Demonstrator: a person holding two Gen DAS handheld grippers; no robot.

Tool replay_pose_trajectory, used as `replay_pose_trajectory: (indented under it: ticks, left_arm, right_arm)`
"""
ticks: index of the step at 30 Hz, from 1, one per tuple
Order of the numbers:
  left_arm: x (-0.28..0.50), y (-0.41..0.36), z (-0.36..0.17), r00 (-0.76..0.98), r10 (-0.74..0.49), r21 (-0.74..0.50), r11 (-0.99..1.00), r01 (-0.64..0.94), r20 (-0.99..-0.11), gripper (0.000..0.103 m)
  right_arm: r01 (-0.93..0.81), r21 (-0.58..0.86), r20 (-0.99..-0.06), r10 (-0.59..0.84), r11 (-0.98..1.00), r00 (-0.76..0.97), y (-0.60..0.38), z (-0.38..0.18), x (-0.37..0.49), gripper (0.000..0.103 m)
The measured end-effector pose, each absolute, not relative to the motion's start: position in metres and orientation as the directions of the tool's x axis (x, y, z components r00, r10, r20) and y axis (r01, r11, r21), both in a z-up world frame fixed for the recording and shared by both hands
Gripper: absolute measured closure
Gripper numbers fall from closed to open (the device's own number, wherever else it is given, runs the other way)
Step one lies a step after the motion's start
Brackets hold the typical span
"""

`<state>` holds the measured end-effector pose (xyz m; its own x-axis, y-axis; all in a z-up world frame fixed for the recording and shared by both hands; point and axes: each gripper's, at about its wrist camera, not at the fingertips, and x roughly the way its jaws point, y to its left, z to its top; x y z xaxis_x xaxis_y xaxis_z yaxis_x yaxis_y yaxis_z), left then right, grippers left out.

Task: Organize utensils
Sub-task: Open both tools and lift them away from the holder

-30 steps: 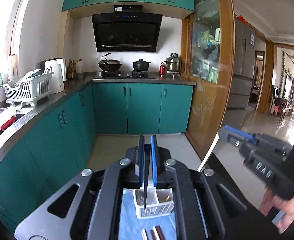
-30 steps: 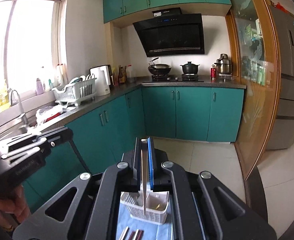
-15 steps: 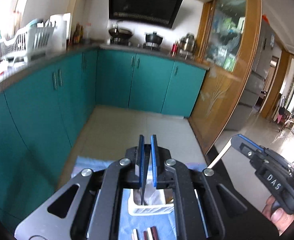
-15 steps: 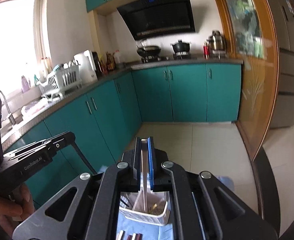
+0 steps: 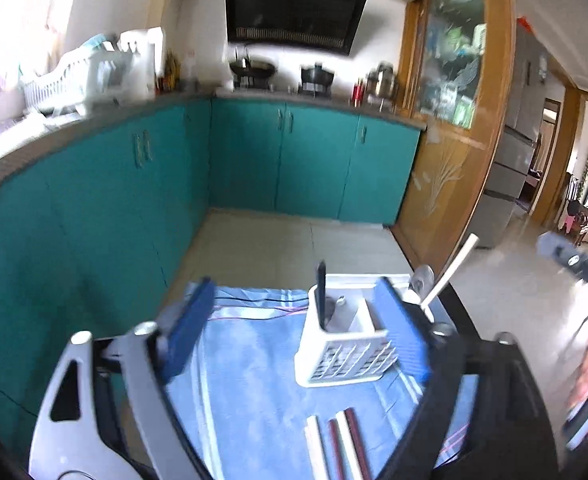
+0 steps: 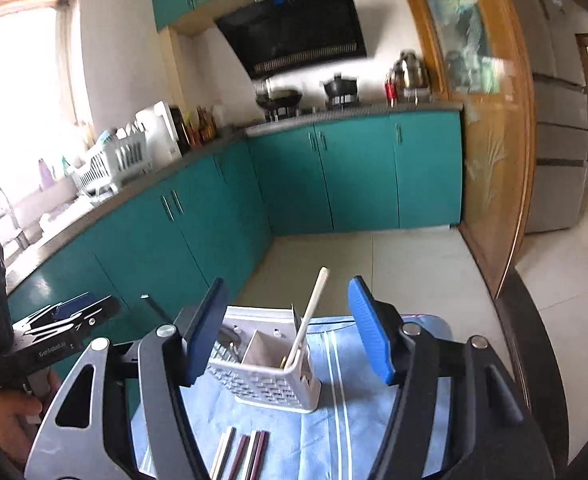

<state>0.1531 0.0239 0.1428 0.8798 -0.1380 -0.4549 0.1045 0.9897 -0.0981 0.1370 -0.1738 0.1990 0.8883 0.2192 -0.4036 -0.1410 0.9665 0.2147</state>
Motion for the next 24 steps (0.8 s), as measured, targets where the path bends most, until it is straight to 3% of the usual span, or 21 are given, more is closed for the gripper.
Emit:
replay_pose_trajectory:
  ticks: [2, 6, 12, 17, 24]
  left_arm:
    - [0.114, 0.029, 0.131, 0.900, -0.115, -0.065, 0.993, 0.097, -0.421, 0.013]
    - [0.061, 0.027, 0.088, 0.877, -0.069, -0.011, 0.997, 0.073, -0.475, 0.012]
    - [0.010, 0.012, 0.009, 0.790, -0.122, -0.098, 0.992, 0.078, -0.601, 0.012]
    - [-0.010, -0.006, -0.016, 0.811, -0.106, -0.063, 0.994, 0.085, -0.575, 0.012]
    - [-0.010, -0.004, -0.026, 0.805, -0.100, -0.062, 0.995, 0.078, -0.584, 0.013]
  right_arm:
    - [-0.137, 0.191, -0.378, 0.202, 0.972, 0.904, -0.176, 0.193, 0.097, 0.024]
    - [-0.139, 0.166, -0.427, 0.198, 0.976, 0.882, -0.167, 0.145, 0.032, 0.024]
    - [-0.139, 0.182, -0.496, 0.213, 0.973, 0.842, -0.146, 0.066, -0.021, 0.024]
    - [-0.155, 0.155, -0.525, 0.214, 0.976, 0.824, -0.133, 0.028, -0.035, 0.024]
    - [-0.166, 0.161, -0.488, 0.225, 0.973, 0.843, -0.135, 0.004, -0.042, 0.024]
